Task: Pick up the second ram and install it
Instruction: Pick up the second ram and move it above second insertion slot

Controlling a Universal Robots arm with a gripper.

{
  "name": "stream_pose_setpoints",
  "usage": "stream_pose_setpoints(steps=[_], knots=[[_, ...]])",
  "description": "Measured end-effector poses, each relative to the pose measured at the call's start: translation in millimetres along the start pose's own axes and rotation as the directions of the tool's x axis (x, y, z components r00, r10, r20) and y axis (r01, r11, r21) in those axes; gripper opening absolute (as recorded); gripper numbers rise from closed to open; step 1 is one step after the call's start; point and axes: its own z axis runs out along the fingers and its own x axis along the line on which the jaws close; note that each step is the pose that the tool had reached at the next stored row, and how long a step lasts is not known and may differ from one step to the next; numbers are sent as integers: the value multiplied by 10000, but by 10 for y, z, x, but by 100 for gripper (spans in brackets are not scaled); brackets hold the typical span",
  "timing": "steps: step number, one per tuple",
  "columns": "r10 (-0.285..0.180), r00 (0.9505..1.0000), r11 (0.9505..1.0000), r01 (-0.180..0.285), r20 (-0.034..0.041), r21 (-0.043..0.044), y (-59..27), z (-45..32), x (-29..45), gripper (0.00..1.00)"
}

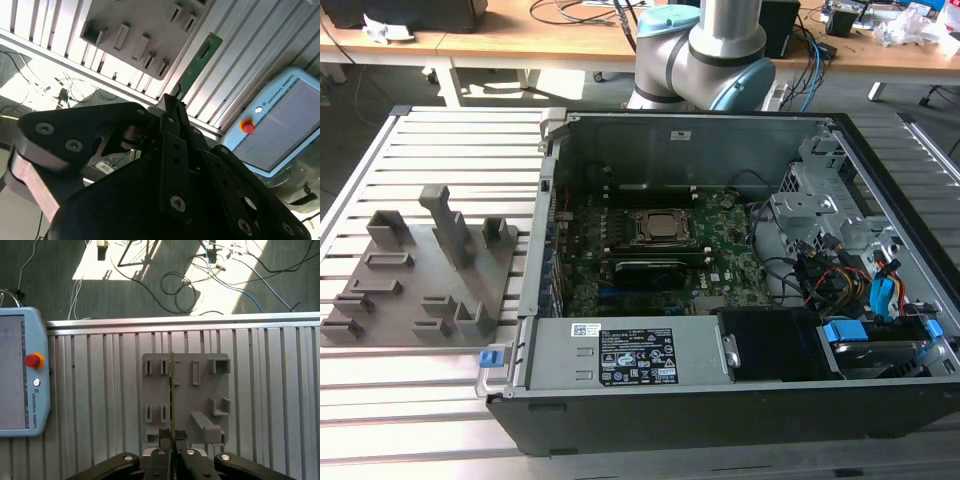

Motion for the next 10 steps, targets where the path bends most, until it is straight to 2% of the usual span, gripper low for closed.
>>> stream_pose_setpoints(steps=[2,3,4,5,6,7,8,10], knots=[[-1,10000,10000,1,8,-1,2,-68,-1,14],[-2,10000,10000,2,63,-4,3,-67,0,14],[-9,9994,10000,10,343,-22,3,-68,-1,14],[-21,9973,10000,24,729,-40,1,-68,-1,14],[-30,9944,10000,36,1054,-55,1,-68,-1,14],[-32,9940,10000,38,1096,-54,1,-65,-1,14],[-31,9940,10000,38,1091,-60,1,-61,-1,14],[-28,9957,10000,35,927,-76,-17,-39,-1,14]])
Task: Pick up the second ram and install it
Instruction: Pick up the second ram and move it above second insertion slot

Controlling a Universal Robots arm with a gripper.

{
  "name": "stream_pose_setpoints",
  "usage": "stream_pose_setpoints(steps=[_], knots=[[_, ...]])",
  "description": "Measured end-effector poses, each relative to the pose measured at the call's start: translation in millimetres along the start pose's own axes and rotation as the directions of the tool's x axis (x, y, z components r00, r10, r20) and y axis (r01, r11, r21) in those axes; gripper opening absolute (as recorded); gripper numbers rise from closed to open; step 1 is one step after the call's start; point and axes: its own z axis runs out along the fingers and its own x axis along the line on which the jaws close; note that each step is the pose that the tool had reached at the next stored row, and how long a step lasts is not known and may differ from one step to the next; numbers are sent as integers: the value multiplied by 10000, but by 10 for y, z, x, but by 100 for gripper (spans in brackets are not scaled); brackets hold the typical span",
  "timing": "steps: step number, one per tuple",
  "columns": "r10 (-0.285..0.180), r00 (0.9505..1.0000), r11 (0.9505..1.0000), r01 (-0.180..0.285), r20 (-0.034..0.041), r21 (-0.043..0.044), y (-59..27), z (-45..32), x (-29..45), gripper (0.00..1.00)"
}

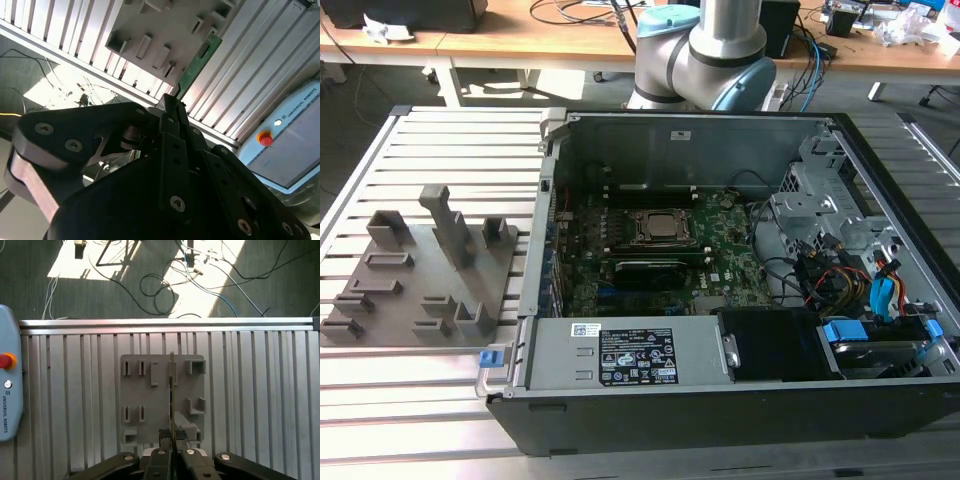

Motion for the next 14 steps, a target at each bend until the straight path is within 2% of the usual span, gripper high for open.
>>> stream_pose_setpoints(steps=[1,2,4,5,6,7,8,9,11,12,14], knots=[[2,10000,10000,-2,-26,-14,-16,8,-1,14],[5,10000,9999,-6,-31,-128,-108,27,-1,14],[12,10000,9997,-12,-34,-228,-202,37,-4,14],[16,10000,9995,-17,-12,-321,-297,41,-6,14],[17,10000,9993,-14,77,-386,-374,41,-8,14],[20,9997,9990,-10,228,-453,-463,40,-12,14],[23,9995,9986,-7,304,-530,-553,41,-14,14],[40,9995,9978,-20,307,-664,-696,54,-19,14],[58,9995,9965,-33,301,-837,-850,74,-26,14],[76,9995,9950,-46,294,-995,-987,90,-35,14],[95,9995,9933,-61,289,-1156,-1128,106,-44,14]])
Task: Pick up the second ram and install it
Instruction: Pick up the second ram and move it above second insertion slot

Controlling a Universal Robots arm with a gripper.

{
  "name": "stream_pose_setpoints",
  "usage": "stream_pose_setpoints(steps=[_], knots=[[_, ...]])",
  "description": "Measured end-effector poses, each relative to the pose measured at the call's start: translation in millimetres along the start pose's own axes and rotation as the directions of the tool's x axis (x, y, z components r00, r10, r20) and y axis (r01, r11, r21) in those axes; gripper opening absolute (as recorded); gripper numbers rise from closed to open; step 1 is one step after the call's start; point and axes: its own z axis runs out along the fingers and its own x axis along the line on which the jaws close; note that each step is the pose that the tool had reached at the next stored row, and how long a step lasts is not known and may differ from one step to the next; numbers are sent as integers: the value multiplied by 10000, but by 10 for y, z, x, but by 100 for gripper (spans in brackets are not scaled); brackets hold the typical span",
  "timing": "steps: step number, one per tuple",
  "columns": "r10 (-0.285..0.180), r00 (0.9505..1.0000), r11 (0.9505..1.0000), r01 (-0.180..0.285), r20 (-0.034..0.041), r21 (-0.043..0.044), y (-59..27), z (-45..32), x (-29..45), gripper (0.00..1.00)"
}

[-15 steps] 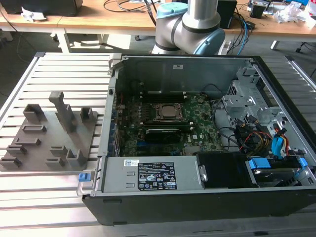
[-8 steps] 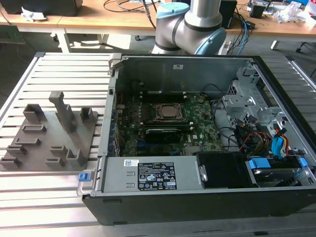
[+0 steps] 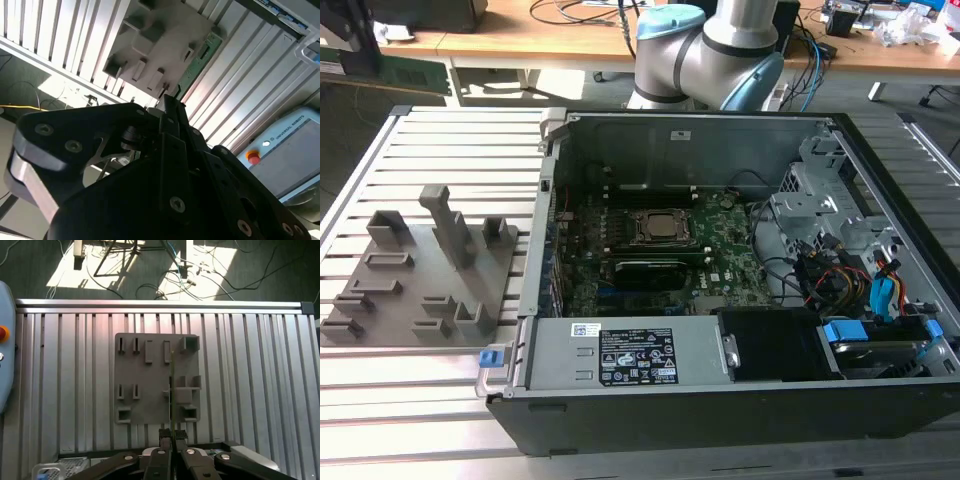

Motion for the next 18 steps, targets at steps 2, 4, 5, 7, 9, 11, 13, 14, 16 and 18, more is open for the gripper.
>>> stream_pose_setpoints(steps=[2,4,5,7,9,11,13,14,16,18], knots=[[31,10000,9996,-32,-8,-285,-250,4,-15,14],[51,10000,9990,-52,-13,-453,-398,9,-25,14],[61,10000,9984,-62,-17,-553,-491,12,-30,14],[78,10000,9975,-80,-20,-701,-623,17,-40,14],[103,9999,9956,-105,-29,-931,-827,25,-56,14],[127,9999,9934,-130,-36,-1139,-1009,32,-69,14],[142,9999,9915,-146,-41,-1291,-1148,42,-75,14],[156,9999,9902,-160,-43,-1386,-1236,56,-78,14],[174,9998,9878,-180,-52,-1546,-1374,80,-86,14],[189,9998,9853,-196,-58,-1694,-1499,103,-93,14]])
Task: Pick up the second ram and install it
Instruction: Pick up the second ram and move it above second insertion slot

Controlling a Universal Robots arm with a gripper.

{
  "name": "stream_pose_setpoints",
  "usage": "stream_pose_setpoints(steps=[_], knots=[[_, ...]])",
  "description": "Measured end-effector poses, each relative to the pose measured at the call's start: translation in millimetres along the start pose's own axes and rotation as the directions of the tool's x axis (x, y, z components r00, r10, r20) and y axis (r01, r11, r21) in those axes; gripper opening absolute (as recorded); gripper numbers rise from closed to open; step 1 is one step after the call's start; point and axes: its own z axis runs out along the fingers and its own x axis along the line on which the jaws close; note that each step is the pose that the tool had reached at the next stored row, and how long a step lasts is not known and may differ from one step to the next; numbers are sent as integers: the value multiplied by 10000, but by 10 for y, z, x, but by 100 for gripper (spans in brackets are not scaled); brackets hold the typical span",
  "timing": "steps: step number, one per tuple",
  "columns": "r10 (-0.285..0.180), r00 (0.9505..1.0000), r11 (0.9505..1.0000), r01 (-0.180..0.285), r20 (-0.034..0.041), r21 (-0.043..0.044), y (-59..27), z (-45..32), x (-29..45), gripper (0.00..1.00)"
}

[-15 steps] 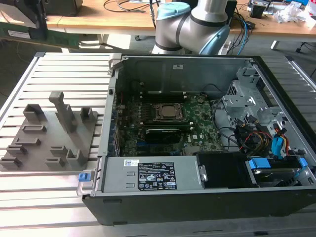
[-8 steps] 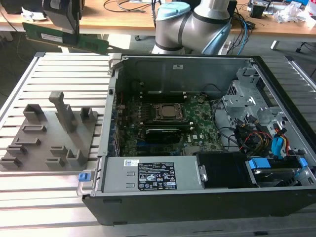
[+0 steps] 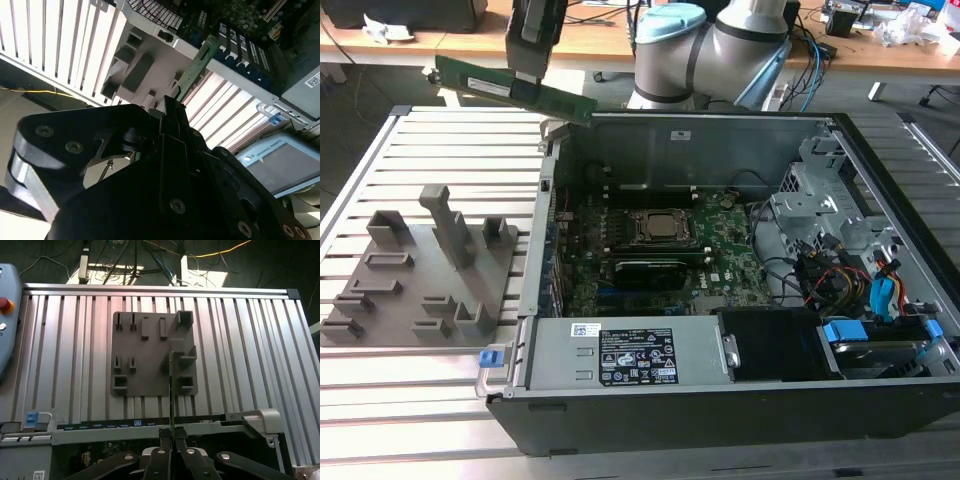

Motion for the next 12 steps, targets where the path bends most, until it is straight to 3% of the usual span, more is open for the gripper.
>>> stream_pose_setpoints(steps=[3,12], knots=[[23,10000,9998,-23,-4,-200,-158,19,-13,14],[61,10000,9985,-61,-11,-547,-466,105,-45,14]])
